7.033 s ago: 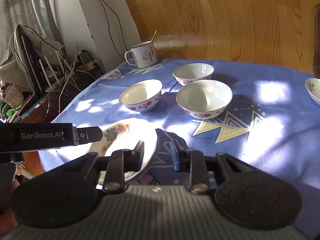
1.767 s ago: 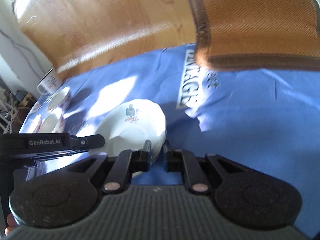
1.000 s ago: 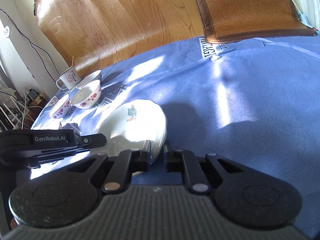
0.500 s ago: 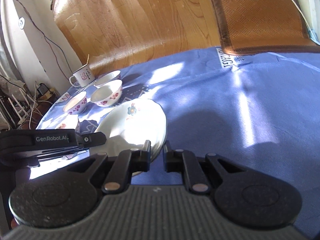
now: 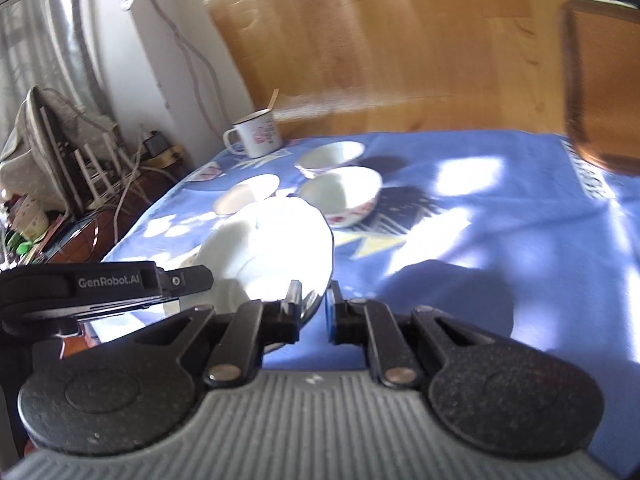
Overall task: Organize plates and bowls
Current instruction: 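Lower the held plate onto the plate stack beside the bowls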
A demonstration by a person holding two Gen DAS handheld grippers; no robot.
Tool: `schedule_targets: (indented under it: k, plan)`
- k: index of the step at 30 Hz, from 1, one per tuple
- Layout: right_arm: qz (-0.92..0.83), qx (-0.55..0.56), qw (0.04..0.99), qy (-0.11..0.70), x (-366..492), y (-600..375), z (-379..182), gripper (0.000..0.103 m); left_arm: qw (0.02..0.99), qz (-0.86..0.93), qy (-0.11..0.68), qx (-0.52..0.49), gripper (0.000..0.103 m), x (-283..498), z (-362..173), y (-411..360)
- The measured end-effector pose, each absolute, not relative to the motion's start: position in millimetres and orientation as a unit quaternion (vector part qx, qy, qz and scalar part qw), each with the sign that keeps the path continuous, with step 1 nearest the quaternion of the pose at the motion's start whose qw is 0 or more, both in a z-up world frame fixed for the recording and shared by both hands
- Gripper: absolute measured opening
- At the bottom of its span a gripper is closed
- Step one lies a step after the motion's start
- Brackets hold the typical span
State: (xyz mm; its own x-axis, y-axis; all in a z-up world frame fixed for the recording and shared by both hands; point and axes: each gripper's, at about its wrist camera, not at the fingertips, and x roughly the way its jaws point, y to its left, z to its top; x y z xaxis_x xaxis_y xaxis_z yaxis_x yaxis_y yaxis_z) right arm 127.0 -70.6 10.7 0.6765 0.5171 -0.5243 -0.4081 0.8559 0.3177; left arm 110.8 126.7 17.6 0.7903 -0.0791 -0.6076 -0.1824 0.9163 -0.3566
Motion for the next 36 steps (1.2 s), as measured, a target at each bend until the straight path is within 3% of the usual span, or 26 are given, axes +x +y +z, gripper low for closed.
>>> schedule_targets:
  k: [10, 23, 28, 31, 36]
  plan:
    - [0.300, 0.059, 0.891, 0.335, 153.6, -14.2, 1.3, 0.015, 0.909, 0.090, 0.330, -0.237, 0.011, 119.2, 4.8, 181.5]
    - [0.298, 0.049, 0.891, 0.338, 159.2, -1.6, -3.8, 0.015, 0.907, 0.101, 0.339, -0.229, 0.012, 125.6, -1.5, 187.5]
    - [0.299, 0.045, 0.893, 0.332, 157.9, -1.3, -4.0, 0.020, 0.908, 0.108, 0.342, -0.218, 0.012, 125.8, -2.5, 184.7]
    - [0.285, 0.033, 0.905, 0.314, 154.1, -1.3, -1.9, 0.033, 0.909, 0.106, 0.342, -0.214, 0.013, 125.6, -3.0, 184.4]
    - [0.278, 0.038, 0.911, 0.304, 154.0, -6.6, -1.4, 0.034, 0.913, 0.115, 0.337, -0.198, 0.019, 125.8, 0.1, 180.5]
